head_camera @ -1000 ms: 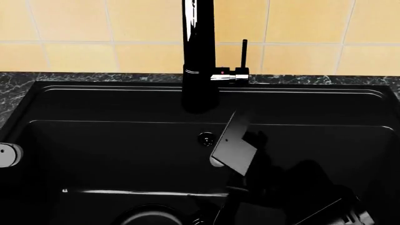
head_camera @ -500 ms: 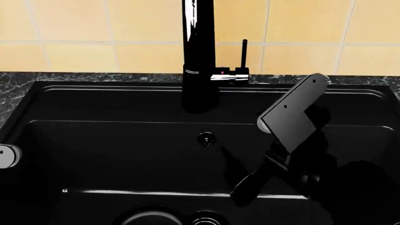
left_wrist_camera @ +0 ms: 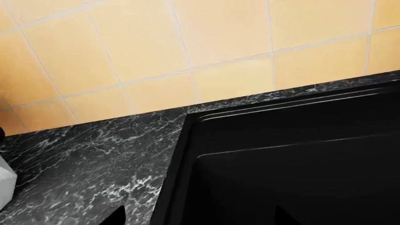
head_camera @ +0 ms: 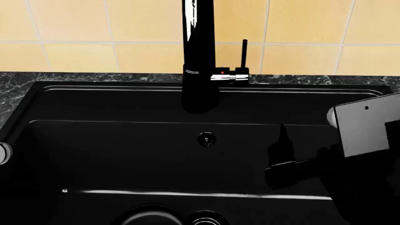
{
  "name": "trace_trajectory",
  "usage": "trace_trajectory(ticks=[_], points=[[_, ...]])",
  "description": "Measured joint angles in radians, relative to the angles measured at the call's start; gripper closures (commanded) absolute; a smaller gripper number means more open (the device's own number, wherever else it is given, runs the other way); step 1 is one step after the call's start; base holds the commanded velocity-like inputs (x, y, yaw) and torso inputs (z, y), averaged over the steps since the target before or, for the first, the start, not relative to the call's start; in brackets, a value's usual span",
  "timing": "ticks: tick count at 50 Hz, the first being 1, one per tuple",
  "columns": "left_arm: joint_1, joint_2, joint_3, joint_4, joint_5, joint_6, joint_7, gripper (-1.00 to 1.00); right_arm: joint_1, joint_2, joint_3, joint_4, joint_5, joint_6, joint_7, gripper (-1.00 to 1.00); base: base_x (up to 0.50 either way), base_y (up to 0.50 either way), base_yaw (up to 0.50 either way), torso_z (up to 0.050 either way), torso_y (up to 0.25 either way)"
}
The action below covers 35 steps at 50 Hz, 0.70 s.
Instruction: Pick the pan and sponge and place them into the sink. Then turn on the water.
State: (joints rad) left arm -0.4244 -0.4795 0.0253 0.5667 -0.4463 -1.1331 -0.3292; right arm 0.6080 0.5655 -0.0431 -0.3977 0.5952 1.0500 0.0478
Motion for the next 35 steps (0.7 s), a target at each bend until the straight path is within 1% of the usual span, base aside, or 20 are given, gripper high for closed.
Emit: trace_trajectory(ticks=[6,12,21,28,35], points=[[-0.011,-0.007,-0.039,0.039,-0.012,-0.06,-0.026,-1.0,-0.027,-0.015,0.075,-0.069,0.031,0.076,0.083,-1.0,0.0,0.0,0.0,0.0,0.0],[-0.019,-0.008,-0.107,0.089,-0.036,-0.145,-0.052,-1.0,-0.037,-0.023,0.118,-0.124,0.054,0.135,0.14,-1.0,0.0,0.0,0.0,0.0,0.0],[-0.005,0.001,-0.256,0.144,-0.082,-0.273,-0.069,-1.0,-0.039,-0.024,0.135,-0.171,0.073,0.186,0.183,-1.0,0.0,0.0,0.0,0.0,0.0],[0.012,-0.017,-0.368,0.158,-0.109,-0.348,-0.066,-1.0,-0.038,-0.019,0.151,-0.196,0.088,0.216,0.202,-1.0,0.0,0.0,0.0,0.0,0.0],[0.013,-0.044,-0.438,0.14,-0.125,-0.388,-0.065,-1.0,-0.039,-0.016,0.15,-0.202,0.091,0.223,0.21,-1.0,0.0,0.0,0.0,0.0,0.0]])
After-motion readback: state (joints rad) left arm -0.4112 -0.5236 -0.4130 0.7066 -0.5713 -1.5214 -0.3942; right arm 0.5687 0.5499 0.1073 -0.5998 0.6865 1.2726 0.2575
